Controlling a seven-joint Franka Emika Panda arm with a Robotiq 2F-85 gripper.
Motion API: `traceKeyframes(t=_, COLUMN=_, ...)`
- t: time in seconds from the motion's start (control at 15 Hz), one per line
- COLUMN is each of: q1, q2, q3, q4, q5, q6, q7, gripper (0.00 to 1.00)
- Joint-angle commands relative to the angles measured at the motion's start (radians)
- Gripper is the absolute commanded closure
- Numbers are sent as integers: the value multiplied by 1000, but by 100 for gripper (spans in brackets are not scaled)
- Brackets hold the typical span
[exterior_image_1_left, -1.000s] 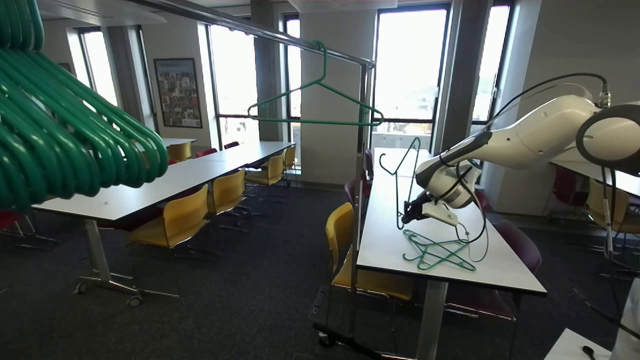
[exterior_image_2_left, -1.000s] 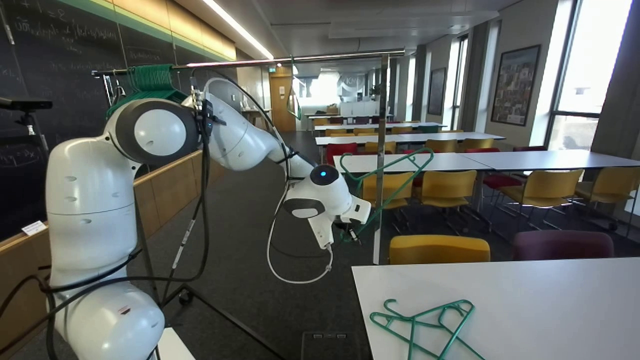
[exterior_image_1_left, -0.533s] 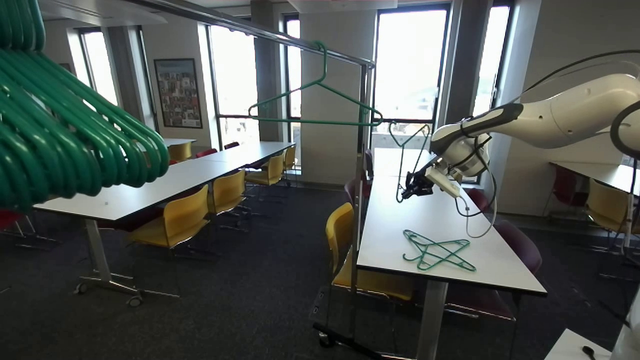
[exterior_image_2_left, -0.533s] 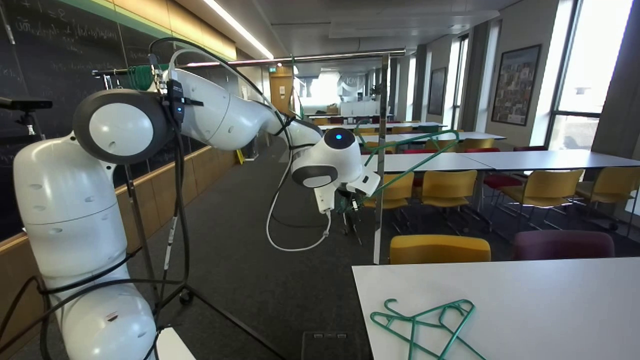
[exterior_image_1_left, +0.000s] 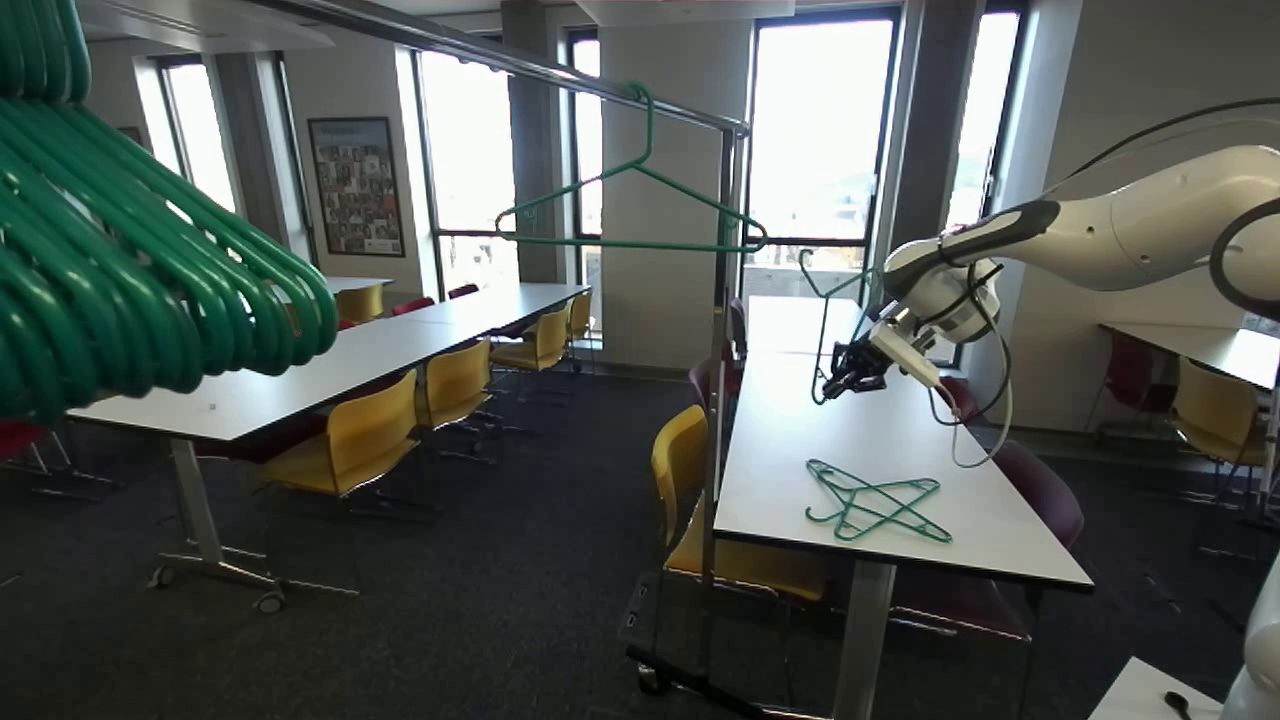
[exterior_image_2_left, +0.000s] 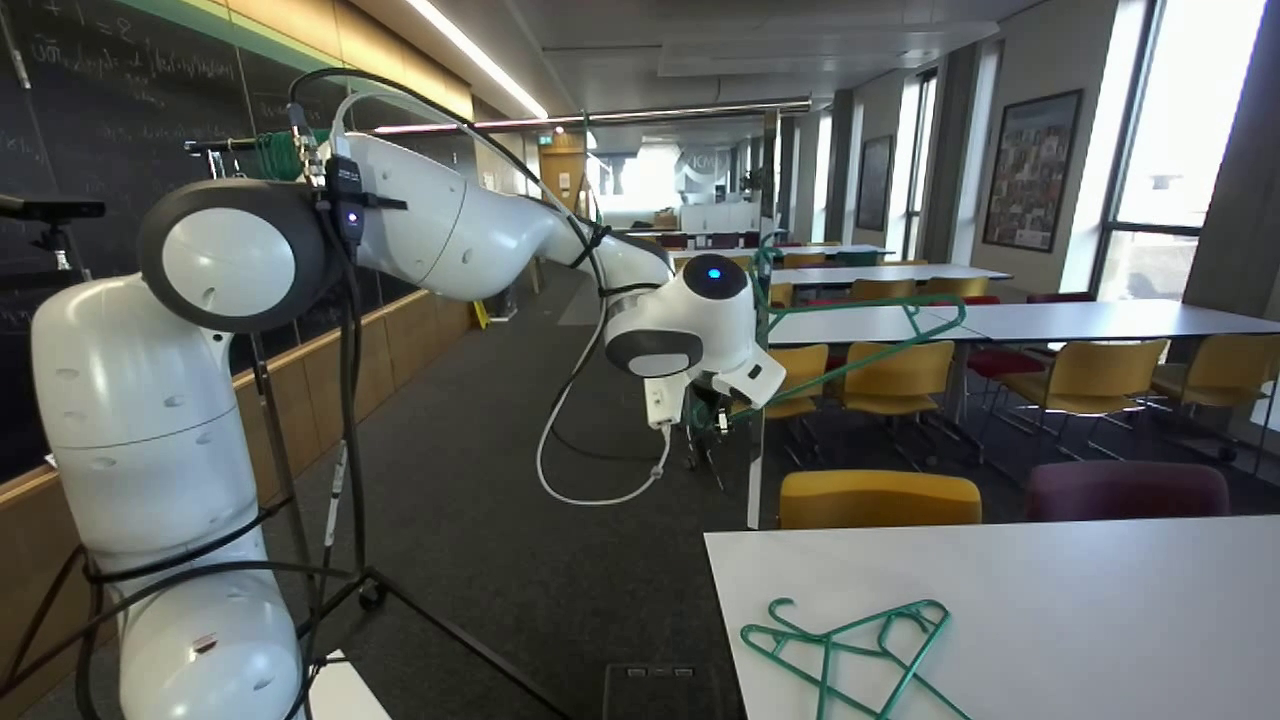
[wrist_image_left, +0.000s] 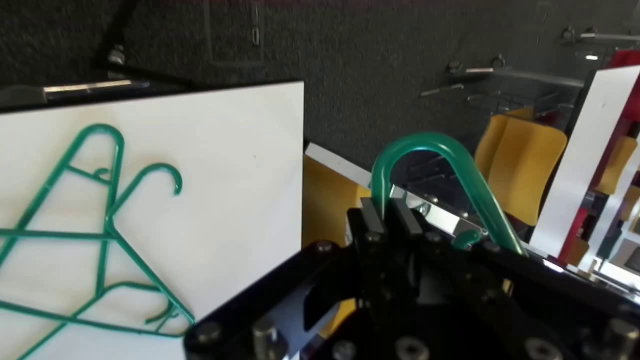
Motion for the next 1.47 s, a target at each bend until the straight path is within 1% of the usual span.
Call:
traceKeyframes(t=0.0, q1=-78, q2=97, q3=-17, q4=84, q5=26, q6=-253, q7=-13, gripper=97)
traceKeyframes(t=0.13, q1=-116, q2=171, q3=-26, q4=119, q5=-1, q6=-367, q7=24, gripper=97)
traceKeyframes(t=0.27, q1=-145, q2=253, q3=-33, q4=157, q5=-36, q6=-424, q7=84, gripper=97)
traceKeyframes(t=0.47, q1=-172, q2=382, q3=-39, q4=223, q5=-71, q6=-439, q7=195, gripper=97)
traceKeyframes(t=0.6, q1=-181, q2=463, q3=-41, q4=265, q5=-53, q6=-386, q7=290, gripper=97)
traceKeyframes(t=0.73, q1=-198, q2=530, q3=-34, q4=324, q5=-26, q6=-404, q7=387, gripper=97)
traceKeyframes(t=0.87, q1=-213, q2=583, q3=-25, q4=381, q5=-7, q6=-429, q7=463, gripper=97)
traceKeyframes(t=1.13, q1=-240, q2=662, q3=-10, q4=483, q5=66, q6=-439, q7=568, gripper=97)
traceKeyframes(t=1.4, q1=-262, q2=708, q3=-7, q4=560, q5=128, q6=-422, q7=633, gripper=97)
